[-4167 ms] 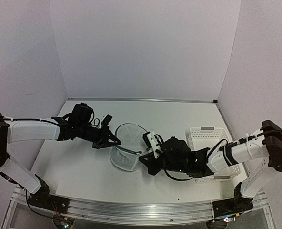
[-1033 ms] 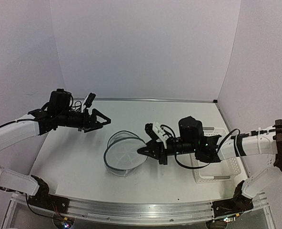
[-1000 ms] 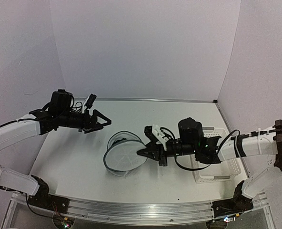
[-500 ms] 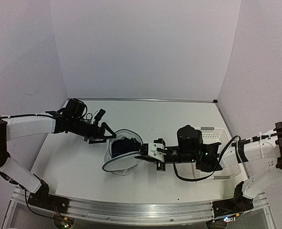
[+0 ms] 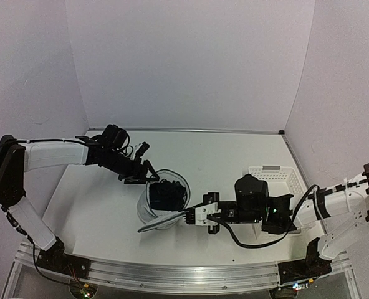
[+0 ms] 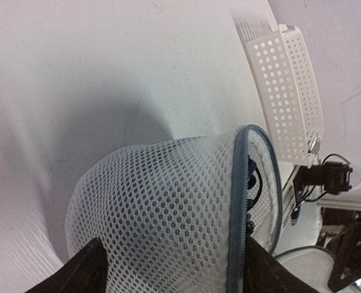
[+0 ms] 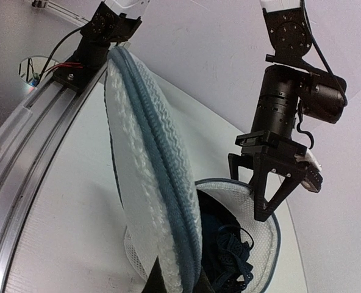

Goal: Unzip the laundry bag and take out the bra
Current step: Open the lid of the laundry bag, then pick up the bra from the laundry bag.

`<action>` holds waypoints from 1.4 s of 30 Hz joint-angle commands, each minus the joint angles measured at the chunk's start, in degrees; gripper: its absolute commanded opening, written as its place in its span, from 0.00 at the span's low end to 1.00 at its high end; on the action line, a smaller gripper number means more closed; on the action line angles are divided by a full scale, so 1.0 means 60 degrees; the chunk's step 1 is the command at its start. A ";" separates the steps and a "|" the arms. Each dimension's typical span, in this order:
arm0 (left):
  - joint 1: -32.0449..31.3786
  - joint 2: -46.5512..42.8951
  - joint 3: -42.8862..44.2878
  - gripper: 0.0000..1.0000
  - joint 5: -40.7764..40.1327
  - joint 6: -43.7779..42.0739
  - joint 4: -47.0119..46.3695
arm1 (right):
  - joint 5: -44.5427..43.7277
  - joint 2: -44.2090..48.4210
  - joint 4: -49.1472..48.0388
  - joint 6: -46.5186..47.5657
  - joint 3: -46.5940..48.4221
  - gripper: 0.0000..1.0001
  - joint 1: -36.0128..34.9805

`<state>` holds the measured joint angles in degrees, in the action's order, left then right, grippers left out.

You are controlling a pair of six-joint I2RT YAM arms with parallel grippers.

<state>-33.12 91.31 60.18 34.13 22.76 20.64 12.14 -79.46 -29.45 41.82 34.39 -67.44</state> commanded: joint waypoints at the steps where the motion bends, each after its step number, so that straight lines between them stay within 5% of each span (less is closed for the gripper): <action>1: -0.0103 0.0288 0.0861 0.66 -0.0466 -0.0252 0.0419 | -0.0623 0.0380 -0.0350 0.0525 -0.0081 0.00 -0.0280; 10: -0.0236 0.0539 0.1448 0.01 -0.0683 -0.0352 0.0900 | -0.1413 0.0644 -0.0368 0.0880 -0.0353 0.08 -0.0659; 19: -0.0224 0.0267 0.1362 0.00 -0.1843 0.0000 0.1045 | -0.1995 0.1994 0.0590 -0.0136 -0.0931 0.31 -0.0775; 29: -0.0075 -0.0680 0.0437 0.00 -0.2828 0.1116 0.0231 | -0.3550 0.3460 0.1723 -0.3106 -0.1470 0.47 -0.0757; 42: -0.0466 -0.1596 -0.1060 0.00 -0.2080 0.1632 -0.0623 | -0.5195 0.1309 0.4200 -0.6713 0.1711 0.59 -0.0653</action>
<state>-34.72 83.99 56.10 19.38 30.55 21.37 -15.75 -68.29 -10.39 10.94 34.98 -71.72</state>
